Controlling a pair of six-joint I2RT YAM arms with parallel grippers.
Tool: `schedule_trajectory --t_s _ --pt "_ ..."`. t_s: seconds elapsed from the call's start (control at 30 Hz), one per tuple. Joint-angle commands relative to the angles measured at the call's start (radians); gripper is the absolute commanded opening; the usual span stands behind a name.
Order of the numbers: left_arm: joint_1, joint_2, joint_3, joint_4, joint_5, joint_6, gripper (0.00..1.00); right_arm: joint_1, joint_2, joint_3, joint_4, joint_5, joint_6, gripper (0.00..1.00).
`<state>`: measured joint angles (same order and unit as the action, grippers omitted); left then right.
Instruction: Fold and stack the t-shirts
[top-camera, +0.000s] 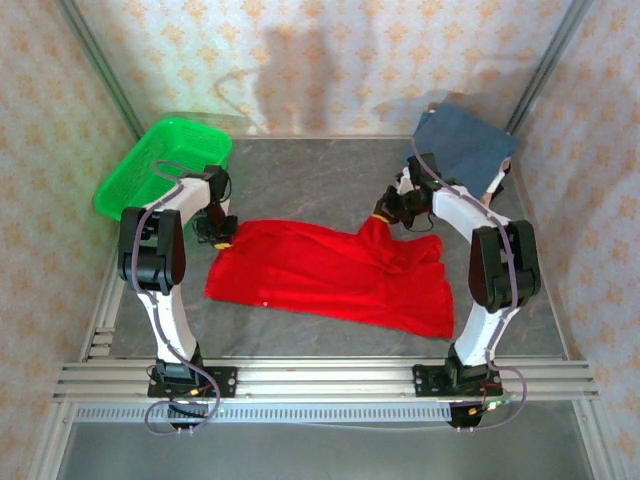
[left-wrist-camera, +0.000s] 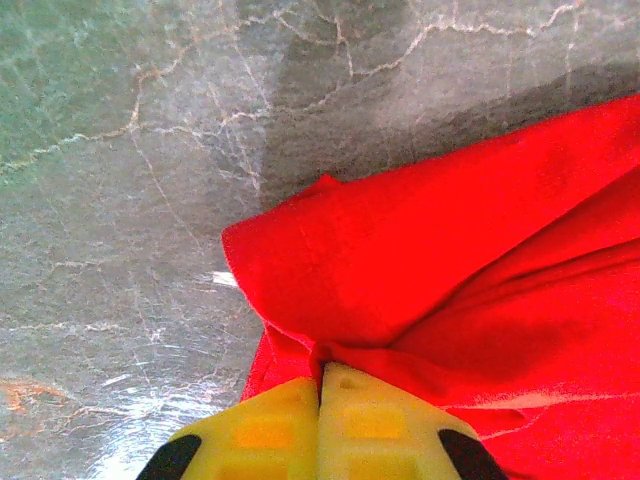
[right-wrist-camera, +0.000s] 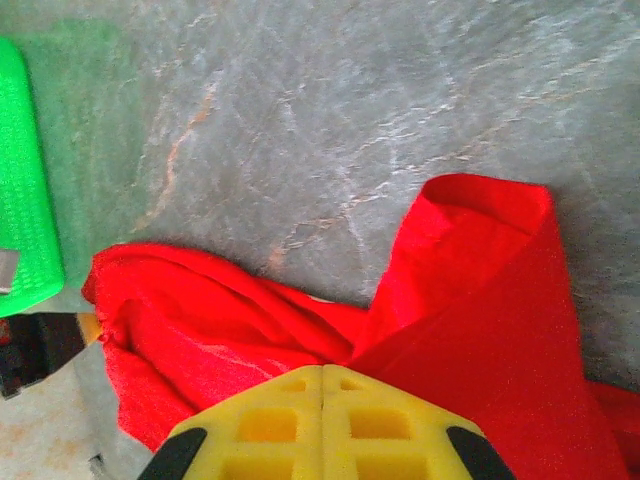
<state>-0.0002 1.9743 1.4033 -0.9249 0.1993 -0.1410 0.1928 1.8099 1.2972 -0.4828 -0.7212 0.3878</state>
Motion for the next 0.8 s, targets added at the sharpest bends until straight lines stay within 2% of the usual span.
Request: schedule_trajectory --t_s 0.0,0.17,0.23,0.33,0.47,0.53,0.63,0.77 --pt "-0.006 0.003 -0.009 0.005 -0.009 0.002 0.0 -0.004 -0.055 0.054 -0.134 0.128 -0.063 0.0" --pt "-0.007 -0.005 -0.013 0.005 -0.012 0.003 0.0 -0.023 -0.085 0.135 -0.367 0.329 -0.128 0.0" --pt "-0.006 -0.005 -0.016 0.005 -0.01 0.003 0.0 -0.027 -0.102 0.153 -0.416 0.374 -0.138 0.0" --pt "-0.005 -0.003 -0.019 0.007 -0.009 0.004 0.0 -0.026 -0.134 0.146 -0.419 0.336 -0.14 0.0" --pt "-0.006 0.0 -0.02 0.01 -0.007 0.002 0.0 0.0 -0.164 0.094 -0.351 0.185 -0.132 0.0" --pt "-0.007 0.0 -0.02 0.01 -0.008 0.002 0.0 0.028 -0.16 0.086 -0.352 0.148 -0.138 0.0" --pt "-0.006 -0.005 -0.024 0.011 -0.008 -0.002 0.0 0.053 -0.172 0.066 -0.369 0.191 -0.133 0.0" --pt "-0.006 -0.009 -0.03 0.014 -0.005 -0.006 0.0 0.037 -0.204 0.036 -0.385 0.302 -0.128 0.0"
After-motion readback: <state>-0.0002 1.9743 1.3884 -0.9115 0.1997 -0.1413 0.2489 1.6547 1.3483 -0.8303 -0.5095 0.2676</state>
